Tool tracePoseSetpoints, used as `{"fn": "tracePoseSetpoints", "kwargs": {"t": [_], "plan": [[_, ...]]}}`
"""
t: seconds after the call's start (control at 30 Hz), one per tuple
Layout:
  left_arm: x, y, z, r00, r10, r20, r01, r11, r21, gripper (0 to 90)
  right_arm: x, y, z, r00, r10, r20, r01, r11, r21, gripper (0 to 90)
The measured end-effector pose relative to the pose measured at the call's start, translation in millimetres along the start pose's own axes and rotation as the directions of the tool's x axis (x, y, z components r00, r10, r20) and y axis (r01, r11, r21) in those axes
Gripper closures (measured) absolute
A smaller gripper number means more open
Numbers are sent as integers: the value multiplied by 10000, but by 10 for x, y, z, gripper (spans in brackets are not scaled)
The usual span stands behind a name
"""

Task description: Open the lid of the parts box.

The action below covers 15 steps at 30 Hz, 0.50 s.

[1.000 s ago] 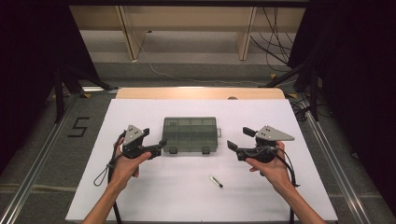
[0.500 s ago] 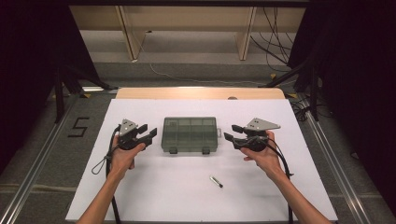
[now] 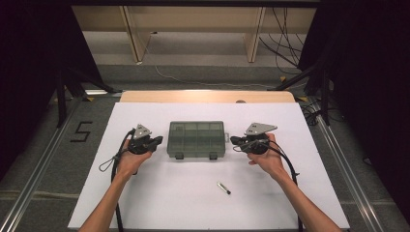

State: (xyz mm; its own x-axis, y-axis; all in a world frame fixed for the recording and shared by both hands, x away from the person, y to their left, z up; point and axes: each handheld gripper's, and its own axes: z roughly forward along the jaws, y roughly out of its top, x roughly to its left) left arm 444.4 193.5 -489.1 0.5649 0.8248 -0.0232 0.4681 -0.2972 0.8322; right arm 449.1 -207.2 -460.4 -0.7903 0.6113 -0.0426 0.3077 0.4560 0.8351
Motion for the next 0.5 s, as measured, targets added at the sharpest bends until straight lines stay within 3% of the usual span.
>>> {"fn": "tracePoseSetpoints", "kwargs": {"t": [0.03,0.13,0.23,0.27,0.3,0.33,0.5], "plan": [[-9,-5,8,10000,49,70,-50,9999,117,894,-7,-17,11,9998,-196,-1,196,9998,104,900],[-47,-11,34,9984,493,275,-501,9984,279,894,-2,-70,65,9997,-206,-159,212,9988,436,900],[-52,-7,35,9979,521,390,-532,9982,279,894,12,-83,92,9988,-420,-251,433,9977,518,900],[-70,-9,51,9981,354,511,-362,9992,147,894,19,-87,99,9983,-461,-342,481,9970,603,900],[-71,-15,44,9966,614,558,-638,9970,431,894,42,-105,130,9975,-600,-382,627,9952,748,900],[-66,-19,48,9953,742,621,-768,9962,409,894,46,-113,142,9969,-672,-409,701,9947,750,900],[-58,-12,29,9937,716,867,-750,9965,359,894,94,-135,187,9946,-814,-647,869,9924,874,900]]}}
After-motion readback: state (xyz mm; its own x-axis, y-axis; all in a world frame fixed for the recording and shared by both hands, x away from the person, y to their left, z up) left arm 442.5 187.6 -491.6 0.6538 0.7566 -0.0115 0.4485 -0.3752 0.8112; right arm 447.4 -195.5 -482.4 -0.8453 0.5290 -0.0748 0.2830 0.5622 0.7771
